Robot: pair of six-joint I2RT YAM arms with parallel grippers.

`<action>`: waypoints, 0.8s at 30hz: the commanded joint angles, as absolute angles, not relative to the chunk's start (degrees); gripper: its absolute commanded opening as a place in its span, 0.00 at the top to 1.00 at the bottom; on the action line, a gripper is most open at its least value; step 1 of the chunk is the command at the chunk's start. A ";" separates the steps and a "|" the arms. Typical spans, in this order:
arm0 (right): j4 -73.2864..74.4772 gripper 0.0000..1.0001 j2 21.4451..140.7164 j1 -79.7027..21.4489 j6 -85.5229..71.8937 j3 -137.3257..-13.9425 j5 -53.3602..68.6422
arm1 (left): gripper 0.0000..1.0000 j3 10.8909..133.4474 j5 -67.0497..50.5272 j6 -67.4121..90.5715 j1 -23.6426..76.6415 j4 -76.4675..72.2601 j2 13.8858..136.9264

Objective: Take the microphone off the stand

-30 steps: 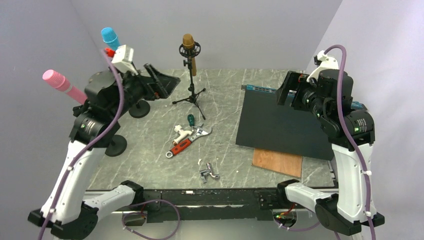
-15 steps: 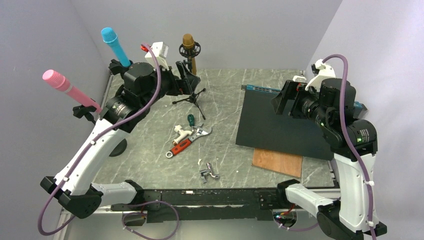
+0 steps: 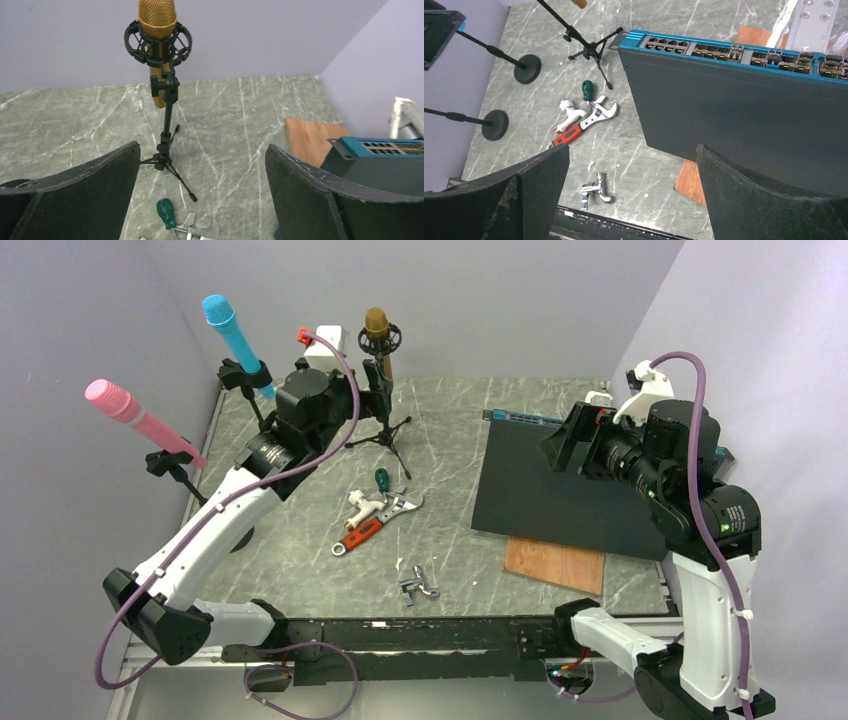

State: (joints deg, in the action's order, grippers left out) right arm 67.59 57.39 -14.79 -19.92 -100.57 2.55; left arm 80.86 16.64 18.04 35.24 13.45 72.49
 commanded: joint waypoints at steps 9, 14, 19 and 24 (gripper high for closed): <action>68.69 0.00 59.13 -14.67 -22.32 -106.36 0.44 | 0.09 83.25 12.46 19.64 29.77 6.47 81.63; 69.82 0.00 59.33 -14.69 -22.86 -106.97 -2.29 | 0.30 80.09 10.90 16.33 29.44 -1.54 86.58; 71.22 0.00 60.53 -14.63 -22.40 -108.50 -4.64 | 0.29 77.85 13.68 15.97 29.05 -5.91 90.48; 73.29 0.00 62.63 -14.64 -21.40 -111.38 -7.22 | 0.29 77.94 13.17 15.36 28.74 -9.40 94.34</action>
State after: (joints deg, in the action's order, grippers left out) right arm 70.85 61.43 -14.76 -21.67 -107.90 -4.03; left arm 77.97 13.13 16.78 29.12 -2.17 92.84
